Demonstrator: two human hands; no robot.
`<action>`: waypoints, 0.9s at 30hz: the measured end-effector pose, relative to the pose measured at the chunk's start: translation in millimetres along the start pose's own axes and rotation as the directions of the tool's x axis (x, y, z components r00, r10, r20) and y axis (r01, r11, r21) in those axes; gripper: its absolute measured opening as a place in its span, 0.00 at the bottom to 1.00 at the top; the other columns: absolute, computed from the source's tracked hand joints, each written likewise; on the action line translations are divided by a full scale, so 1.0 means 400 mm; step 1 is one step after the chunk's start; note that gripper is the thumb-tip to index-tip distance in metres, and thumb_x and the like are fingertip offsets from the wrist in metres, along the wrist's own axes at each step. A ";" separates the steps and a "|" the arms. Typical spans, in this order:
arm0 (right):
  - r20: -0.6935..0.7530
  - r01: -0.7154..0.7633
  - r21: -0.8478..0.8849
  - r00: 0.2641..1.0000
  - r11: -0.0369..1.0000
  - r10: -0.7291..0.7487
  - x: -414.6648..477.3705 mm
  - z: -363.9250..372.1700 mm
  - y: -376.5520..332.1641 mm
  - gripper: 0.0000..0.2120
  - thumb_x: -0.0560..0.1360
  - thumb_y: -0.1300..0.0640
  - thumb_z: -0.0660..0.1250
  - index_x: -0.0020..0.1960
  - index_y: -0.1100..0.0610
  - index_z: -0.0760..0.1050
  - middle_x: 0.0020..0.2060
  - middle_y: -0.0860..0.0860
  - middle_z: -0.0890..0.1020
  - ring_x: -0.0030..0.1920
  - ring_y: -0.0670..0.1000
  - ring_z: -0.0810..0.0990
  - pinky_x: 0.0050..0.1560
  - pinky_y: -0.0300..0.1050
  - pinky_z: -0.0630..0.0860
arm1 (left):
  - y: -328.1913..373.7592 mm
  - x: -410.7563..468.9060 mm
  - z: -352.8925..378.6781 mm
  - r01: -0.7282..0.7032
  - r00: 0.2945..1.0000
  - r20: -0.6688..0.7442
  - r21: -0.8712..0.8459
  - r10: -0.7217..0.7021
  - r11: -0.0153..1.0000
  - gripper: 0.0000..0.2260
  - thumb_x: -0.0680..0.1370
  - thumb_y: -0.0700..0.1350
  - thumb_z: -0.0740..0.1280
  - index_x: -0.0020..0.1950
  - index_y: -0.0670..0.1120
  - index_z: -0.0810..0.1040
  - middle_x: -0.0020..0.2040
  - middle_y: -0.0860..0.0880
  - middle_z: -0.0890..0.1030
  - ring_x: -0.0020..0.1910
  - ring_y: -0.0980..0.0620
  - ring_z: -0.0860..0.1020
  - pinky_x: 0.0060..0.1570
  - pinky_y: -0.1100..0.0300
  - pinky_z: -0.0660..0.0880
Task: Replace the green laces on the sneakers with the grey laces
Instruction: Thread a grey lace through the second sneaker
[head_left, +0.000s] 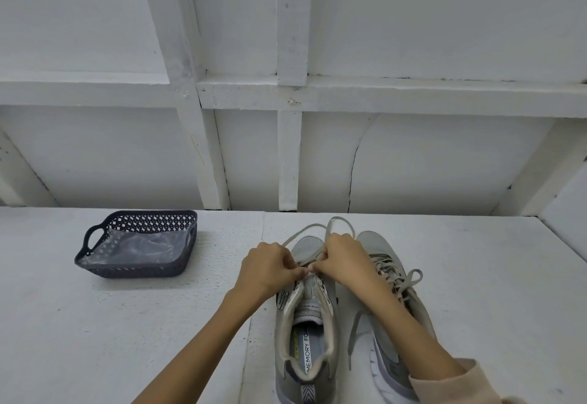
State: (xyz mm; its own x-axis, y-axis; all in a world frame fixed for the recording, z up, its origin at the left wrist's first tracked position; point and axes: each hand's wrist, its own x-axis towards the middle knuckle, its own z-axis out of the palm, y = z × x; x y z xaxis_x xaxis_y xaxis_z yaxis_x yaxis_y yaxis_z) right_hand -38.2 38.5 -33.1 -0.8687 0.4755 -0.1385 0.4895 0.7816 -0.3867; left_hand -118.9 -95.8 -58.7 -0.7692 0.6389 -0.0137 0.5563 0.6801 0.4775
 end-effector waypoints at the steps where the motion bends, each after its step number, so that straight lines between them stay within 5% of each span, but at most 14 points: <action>1: 0.002 0.006 -0.022 1.000 1.000 -0.006 0.000 0.000 -0.006 0.15 0.68 0.47 0.76 0.41 0.59 0.80 0.40 0.54 0.82 0.42 0.54 0.81 0.38 0.44 0.74 | 0.008 0.005 -0.004 0.008 1.000 0.015 0.018 -0.008 1.000 0.13 0.70 0.60 0.73 0.38 0.51 0.83 0.37 0.53 0.83 0.40 0.54 0.80 0.37 0.61 0.75; 9: 0.083 0.059 -0.152 0.995 0.987 -0.046 -0.004 -0.011 -0.055 0.06 0.73 0.60 0.67 0.49 0.58 0.72 0.52 0.60 0.77 0.54 0.60 0.77 0.44 0.46 0.69 | 0.047 0.033 -0.017 -0.048 0.995 0.095 0.127 0.036 0.991 0.08 0.71 0.49 0.70 0.48 0.50 0.81 0.46 0.47 0.81 0.47 0.48 0.79 0.42 0.60 0.73; 16: 0.090 0.128 -0.338 0.991 0.932 -0.103 -0.024 -0.007 -0.068 0.13 0.77 0.69 0.58 0.60 0.64 0.72 0.60 0.61 0.74 0.61 0.61 0.74 0.54 0.49 0.71 | 0.051 0.038 -0.017 -0.083 0.983 0.180 0.294 0.030 0.952 0.11 0.76 0.47 0.65 0.56 0.49 0.82 0.54 0.44 0.80 0.52 0.43 0.78 0.47 0.57 0.75; 21: 0.091 0.168 -0.397 0.986 0.902 -0.143 -0.032 0.005 -0.072 0.14 0.77 0.69 0.59 0.60 0.63 0.73 0.60 0.60 0.76 0.61 0.60 0.75 0.55 0.48 0.71 | 0.071 0.031 -0.013 -0.100 0.989 0.137 0.384 0.050 0.918 0.11 0.75 0.46 0.65 0.54 0.45 0.80 0.53 0.43 0.79 0.52 0.43 0.78 0.41 0.59 0.68; 27: -0.007 0.169 -0.362 0.983 0.917 -0.184 -0.021 0.014 -0.035 0.10 0.76 0.63 0.62 0.55 0.56 0.78 0.54 0.56 0.79 0.57 0.58 0.77 0.46 0.46 0.67 | 0.038 0.009 -0.001 -0.112 0.991 -0.039 0.264 0.127 0.958 0.09 0.77 0.50 0.63 0.51 0.57 0.83 0.55 0.55 0.78 0.53 0.50 0.78 0.41 0.59 0.66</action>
State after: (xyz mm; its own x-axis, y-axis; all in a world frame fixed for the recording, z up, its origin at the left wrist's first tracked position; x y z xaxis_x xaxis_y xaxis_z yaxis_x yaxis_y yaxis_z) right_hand -38.1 21.3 -31.6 -0.9433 0.3267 -0.0590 0.3295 0.9430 -0.0475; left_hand -113.5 -83.3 -51.2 -0.7042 0.7054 0.0810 0.7022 0.6749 0.2267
